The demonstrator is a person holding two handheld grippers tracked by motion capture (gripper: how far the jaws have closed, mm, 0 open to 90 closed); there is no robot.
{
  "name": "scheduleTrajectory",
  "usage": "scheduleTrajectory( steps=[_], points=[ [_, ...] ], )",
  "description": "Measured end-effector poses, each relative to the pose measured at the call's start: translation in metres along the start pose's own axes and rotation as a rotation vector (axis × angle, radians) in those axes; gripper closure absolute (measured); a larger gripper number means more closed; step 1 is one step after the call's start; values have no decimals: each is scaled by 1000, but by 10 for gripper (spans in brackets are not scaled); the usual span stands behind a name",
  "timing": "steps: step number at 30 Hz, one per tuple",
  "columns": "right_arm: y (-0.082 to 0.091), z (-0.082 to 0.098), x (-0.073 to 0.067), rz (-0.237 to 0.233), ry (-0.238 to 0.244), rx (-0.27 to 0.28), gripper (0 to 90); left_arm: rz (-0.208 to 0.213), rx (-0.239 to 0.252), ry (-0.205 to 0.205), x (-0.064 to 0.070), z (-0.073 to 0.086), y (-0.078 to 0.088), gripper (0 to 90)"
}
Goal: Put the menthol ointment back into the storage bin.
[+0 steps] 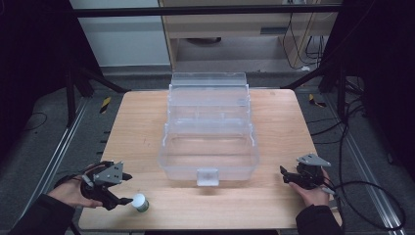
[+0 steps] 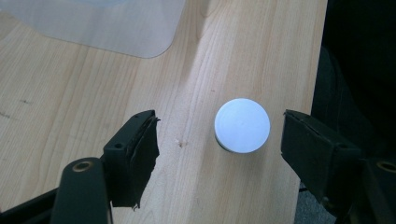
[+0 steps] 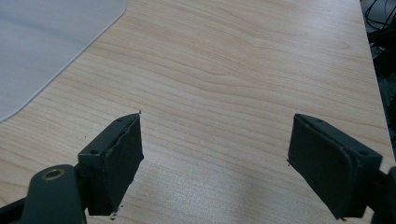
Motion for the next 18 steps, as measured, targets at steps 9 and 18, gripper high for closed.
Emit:
scheduleTrajectory(
  steps=[9, 18],
  points=[
    [0, 0, 0, 0, 2, -4, 180, 20, -28, -33, 4, -2, -8, 279],
    [-1, 2, -1, -3, 9, -13, 180, 50, -82, -64, 7, 1, -21, 299]
  ],
)
Point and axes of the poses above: each handheld gripper's, and its own axes: y roughly backward along the jaws, z roughly out of its underside, x roughly to its right, the point moved 10 cm from there along -y, roughly forward along the jaws, and after that the axes turned 15 degrees about z, right-handed, at the moved point
